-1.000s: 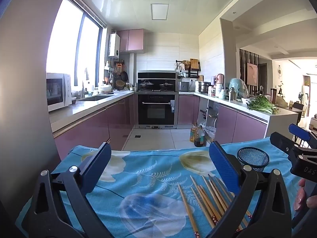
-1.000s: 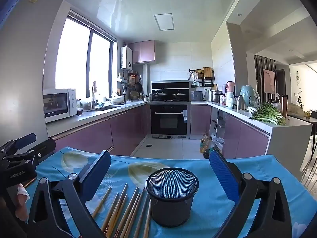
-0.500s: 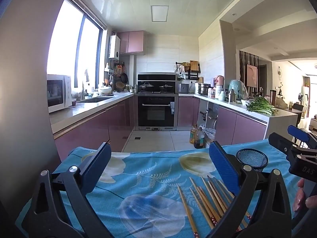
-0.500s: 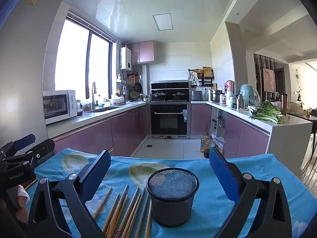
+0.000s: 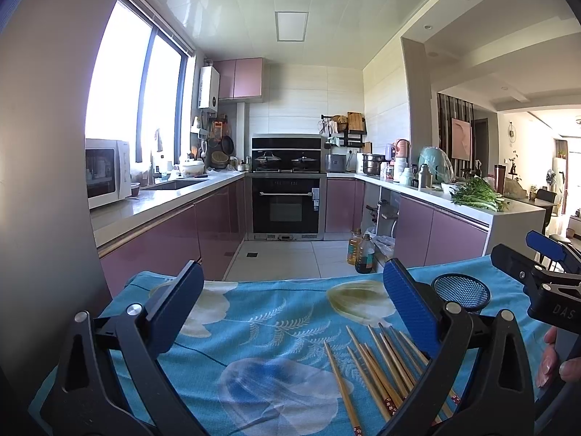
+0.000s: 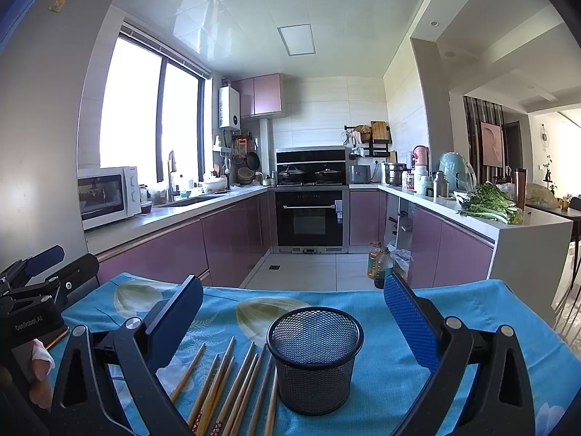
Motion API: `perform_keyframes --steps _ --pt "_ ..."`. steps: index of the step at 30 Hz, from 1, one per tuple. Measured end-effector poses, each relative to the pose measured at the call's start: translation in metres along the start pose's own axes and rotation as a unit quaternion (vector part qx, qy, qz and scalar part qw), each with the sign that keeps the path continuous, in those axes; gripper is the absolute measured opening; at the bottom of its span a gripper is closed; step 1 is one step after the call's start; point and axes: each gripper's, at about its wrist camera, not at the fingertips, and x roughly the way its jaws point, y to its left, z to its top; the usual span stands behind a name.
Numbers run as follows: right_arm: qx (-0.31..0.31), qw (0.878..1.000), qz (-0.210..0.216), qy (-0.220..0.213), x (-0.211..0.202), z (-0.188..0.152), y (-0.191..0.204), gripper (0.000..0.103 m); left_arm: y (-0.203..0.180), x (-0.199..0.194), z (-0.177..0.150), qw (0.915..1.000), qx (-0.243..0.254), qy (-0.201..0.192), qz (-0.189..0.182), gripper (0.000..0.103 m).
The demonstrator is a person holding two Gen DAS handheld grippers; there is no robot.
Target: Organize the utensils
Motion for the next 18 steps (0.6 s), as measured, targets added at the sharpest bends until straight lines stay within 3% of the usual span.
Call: perform_keyframes --steps 18 --pt "0.001 1.000 0.001 0.000 -0.0020 0.0016 0.0003 0.097 -0.0010 -0.0001 0.0034 1.0000 0.001 -0.002 0.001 0.098"
